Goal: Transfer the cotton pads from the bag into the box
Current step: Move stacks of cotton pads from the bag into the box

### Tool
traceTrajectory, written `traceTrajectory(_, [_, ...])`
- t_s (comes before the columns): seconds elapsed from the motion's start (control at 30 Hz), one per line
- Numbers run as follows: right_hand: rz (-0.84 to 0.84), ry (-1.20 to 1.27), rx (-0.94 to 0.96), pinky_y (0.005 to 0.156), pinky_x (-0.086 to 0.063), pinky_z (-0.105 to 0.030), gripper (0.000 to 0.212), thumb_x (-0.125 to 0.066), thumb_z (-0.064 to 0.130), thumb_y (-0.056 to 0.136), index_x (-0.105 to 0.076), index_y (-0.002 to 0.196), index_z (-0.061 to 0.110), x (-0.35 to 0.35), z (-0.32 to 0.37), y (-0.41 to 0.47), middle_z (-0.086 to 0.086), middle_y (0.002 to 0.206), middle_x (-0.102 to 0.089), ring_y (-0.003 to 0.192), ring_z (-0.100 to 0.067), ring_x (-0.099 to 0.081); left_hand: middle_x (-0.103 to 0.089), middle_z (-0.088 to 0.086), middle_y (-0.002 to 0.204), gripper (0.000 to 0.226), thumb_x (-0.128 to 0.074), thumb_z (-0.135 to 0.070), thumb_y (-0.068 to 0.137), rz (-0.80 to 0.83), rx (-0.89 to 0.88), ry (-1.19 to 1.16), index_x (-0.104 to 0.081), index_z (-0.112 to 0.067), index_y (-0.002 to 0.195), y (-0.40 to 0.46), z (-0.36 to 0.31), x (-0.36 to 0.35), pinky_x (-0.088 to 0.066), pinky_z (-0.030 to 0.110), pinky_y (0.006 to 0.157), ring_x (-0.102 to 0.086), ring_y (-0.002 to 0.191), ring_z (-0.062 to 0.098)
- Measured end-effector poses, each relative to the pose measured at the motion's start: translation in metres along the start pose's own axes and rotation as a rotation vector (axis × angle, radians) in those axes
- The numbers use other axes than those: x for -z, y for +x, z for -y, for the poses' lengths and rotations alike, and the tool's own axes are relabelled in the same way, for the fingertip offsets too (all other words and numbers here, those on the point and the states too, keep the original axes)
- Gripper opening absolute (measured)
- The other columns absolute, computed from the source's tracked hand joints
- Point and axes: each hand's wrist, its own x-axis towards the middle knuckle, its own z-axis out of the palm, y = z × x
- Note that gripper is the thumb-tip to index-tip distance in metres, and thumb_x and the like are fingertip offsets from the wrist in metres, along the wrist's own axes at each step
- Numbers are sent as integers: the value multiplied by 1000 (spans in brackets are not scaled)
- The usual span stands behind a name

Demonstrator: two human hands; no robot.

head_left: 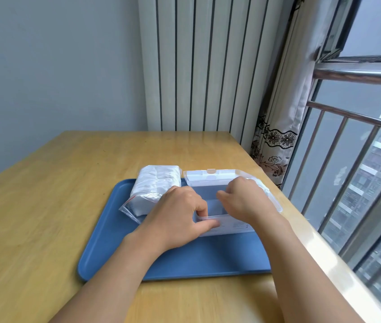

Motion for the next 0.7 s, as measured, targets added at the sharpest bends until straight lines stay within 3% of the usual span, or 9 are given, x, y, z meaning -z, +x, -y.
traceTrajectory(0.13, [-50,115,119,54,-41,-31,25,-56,24,84,-57,63,12,2,5,-3,0,59,-58,58,-23,-52,-68,-15,75,26,-71,-51,78,-75,-8,-81,-72,-26,75,-2,-8,10,-49,31,82,-60,77,7])
traceTrajectory(0.2, [-177,283,261,59,-49,-28,16,-59,21,86,-72,76,19,7,16,-12,7,69,-69,63,-15,-63,-72,-12,89,20,-68,-36,77,-244,-11,-214,-75,-21,88,-2,-9,31,-50,26,85,-64,88,8])
traceTrajectory(0.27, [-276,490,434,56,-48,-23,16,-62,14,85,-76,80,19,11,32,-27,9,65,-69,58,-8,-61,-69,-8,106,36,-62,-24,69,-349,43,-279,-73,-18,103,-7,4,60,-46,23,94,-63,105,13])
traceTrajectory(0.33, [-254,585,598,54,-42,-19,15,-63,11,81,-76,78,17,6,44,-42,8,59,-64,55,-10,-56,-56,-12,129,64,-59,-30,60,-225,191,-206,-63,-29,124,-17,27,84,-39,26,105,-51,124,14])
traceTrajectory(0.4, [-193,523,734,57,-44,-24,12,-66,17,77,-77,78,20,-7,55,-52,7,63,-59,61,-11,-52,-37,-19,143,85,-67,-37,57,89,414,-148,-43,-49,138,-33,53,97,-35,31,111,-38,135,10])
traceTrajectory(0.47, [-203,352,814,64,-45,-32,11,-70,25,77,-79,83,25,-22,61,-56,5,76,-53,72,-16,-47,-34,-19,143,94,-76,-45,51,288,580,-205,-31,-64,132,-43,69,96,-43,32,108,-43,131,9])
traceTrajectory(0.57, [-306,22,773,81,-46,-34,20,-69,36,78,-80,93,33,-41,67,-56,1,106,-55,97,-22,-48,-56,-10,121,79,-77,-40,54,204,641,-236,-45,-55,125,-41,77,86,-58,38,88,-69,95,20])
traceTrajectory(0.63, [-325,-123,672,90,-48,-40,22,-65,39,78,-81,93,34,-47,71,-54,-2,130,-55,122,-29,-45,-65,-10,102,68,-75,-32,66,153,636,-182,-51,-41,130,-37,78,80,-57,33,75,-69,80,18])
traceTrajectory(0.7, [-331,-203,594,96,-48,-44,22,-65,40,81,-79,97,33,-50,71,-49,-6,142,-51,135,-35,-41,-68,-9,87,55,-72,-23,77,73,631,-106,-57,-34,128,-34,78,78,-51,28,67,-66,73,13])
